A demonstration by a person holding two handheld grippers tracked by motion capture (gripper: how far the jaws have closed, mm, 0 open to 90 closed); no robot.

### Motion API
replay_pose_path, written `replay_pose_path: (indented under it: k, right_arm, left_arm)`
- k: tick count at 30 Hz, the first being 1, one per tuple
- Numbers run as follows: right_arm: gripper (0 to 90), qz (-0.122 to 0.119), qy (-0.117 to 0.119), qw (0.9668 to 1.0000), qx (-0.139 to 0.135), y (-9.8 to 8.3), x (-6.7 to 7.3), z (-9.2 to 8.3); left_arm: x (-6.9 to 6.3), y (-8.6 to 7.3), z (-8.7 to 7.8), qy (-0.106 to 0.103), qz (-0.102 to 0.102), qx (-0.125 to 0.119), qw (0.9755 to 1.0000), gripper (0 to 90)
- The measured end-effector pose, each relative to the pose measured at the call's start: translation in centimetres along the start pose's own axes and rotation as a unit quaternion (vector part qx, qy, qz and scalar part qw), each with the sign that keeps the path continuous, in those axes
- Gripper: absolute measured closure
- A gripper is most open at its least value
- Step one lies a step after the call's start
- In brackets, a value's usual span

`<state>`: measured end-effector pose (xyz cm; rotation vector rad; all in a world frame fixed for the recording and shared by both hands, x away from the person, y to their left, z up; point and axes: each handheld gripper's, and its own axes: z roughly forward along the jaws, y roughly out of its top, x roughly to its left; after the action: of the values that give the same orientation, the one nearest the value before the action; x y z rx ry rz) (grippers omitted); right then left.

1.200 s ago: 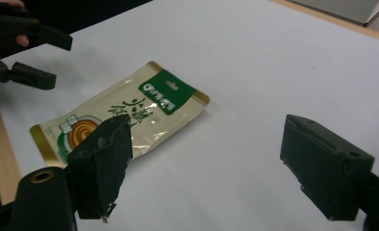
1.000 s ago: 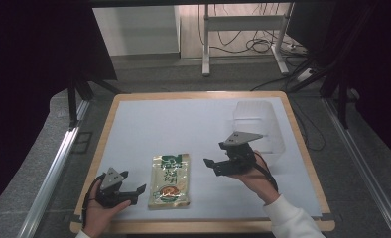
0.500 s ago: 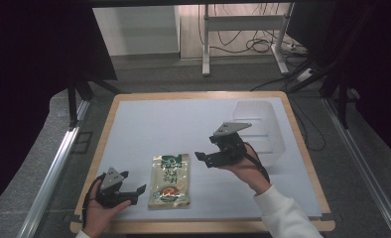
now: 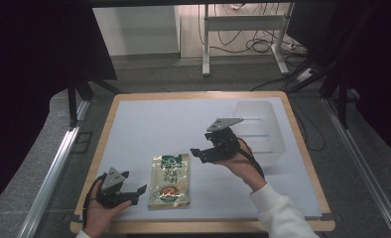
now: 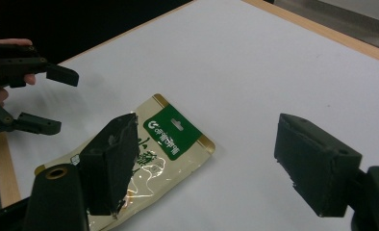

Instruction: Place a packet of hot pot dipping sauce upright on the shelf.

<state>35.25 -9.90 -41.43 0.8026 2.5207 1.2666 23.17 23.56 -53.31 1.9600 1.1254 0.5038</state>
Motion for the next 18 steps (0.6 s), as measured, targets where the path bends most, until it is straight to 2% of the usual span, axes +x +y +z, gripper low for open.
replay_pose_path:
  k: [6, 18]
  right_arm:
    - [23.4, -0.002, 0.008, 0.9997, 0.023, 0.0, 0.1, 2.1]
    - [23.5, 0.002, 0.026, 0.9988, 0.041, 0.6, 0.0, 5.4]
  left_arm:
    - [-0.1, 0.0, 0.0, -0.001, -0.001, -0.001, 1.0000, 16.8]
    - [0.0, 0.0, -0.1, -0.002, 0.000, 0.001, 1.0000, 16.8]
